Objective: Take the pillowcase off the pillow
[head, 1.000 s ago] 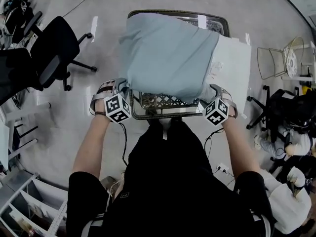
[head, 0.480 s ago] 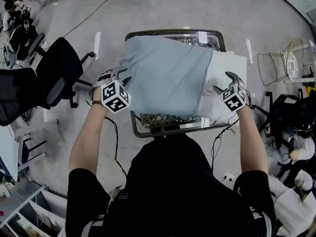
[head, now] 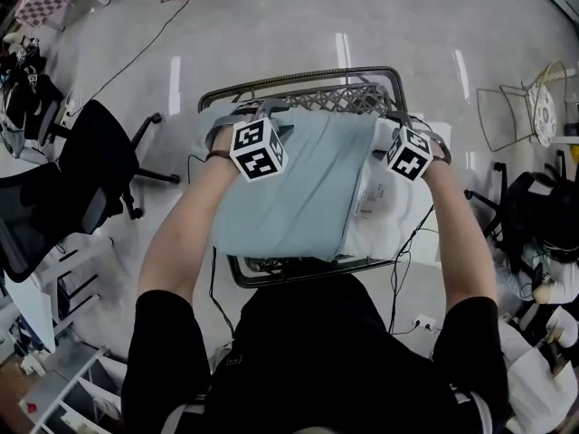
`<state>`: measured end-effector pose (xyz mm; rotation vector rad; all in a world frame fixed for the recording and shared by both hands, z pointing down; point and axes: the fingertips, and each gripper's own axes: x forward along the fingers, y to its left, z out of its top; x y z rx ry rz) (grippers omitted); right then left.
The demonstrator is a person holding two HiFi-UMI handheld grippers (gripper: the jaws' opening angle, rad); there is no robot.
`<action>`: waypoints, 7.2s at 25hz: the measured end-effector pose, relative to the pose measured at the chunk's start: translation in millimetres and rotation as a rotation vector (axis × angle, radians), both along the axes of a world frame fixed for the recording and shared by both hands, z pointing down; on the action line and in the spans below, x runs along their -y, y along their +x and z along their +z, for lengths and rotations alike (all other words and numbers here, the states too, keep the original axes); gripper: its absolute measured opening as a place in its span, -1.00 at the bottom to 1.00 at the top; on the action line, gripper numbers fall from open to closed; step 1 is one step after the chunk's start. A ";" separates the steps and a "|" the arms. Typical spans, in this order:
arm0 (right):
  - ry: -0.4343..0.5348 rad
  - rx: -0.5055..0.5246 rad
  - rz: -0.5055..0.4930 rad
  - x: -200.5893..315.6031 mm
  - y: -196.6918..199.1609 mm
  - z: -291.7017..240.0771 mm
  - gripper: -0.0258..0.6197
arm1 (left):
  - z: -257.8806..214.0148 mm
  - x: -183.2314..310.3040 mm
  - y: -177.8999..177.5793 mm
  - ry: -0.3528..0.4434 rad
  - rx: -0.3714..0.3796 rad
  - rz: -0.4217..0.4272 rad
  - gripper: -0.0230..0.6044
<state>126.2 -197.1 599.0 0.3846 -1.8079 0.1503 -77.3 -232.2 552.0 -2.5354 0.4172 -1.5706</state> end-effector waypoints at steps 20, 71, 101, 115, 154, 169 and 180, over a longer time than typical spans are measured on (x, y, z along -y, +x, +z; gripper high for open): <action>-0.347 0.233 -0.132 -31.1 -1.7 -7.8 -0.34 | 48.4 -1.1 46.1 -0.255 0.360 0.342 -0.91; -0.486 0.247 -0.300 -38.3 -26.2 -4.1 -0.12 | 73.9 21.4 -157.5 -0.295 0.566 0.301 -0.91; -0.383 0.056 -0.275 -37.4 -8.2 -14.7 -0.03 | 38.5 -45.1 -166.3 -0.285 0.384 0.093 -0.32; -0.418 0.204 -0.218 -28.4 3.5 -20.2 -0.16 | 55.4 -57.6 -203.1 -0.179 0.620 0.242 -0.90; -0.784 0.237 -0.568 -77.0 -156.6 18.1 0.06 | 103.0 -95.4 -140.0 -0.490 0.346 0.158 -0.52; -0.669 0.291 -0.512 -80.8 -127.7 -57.2 -0.18 | 1.6 -159.7 -178.5 -0.341 0.347 0.241 -0.89; -0.696 0.306 -0.455 -64.2 -107.6 -58.6 -0.22 | -13.9 -208.3 -189.3 -0.346 0.256 0.162 -0.89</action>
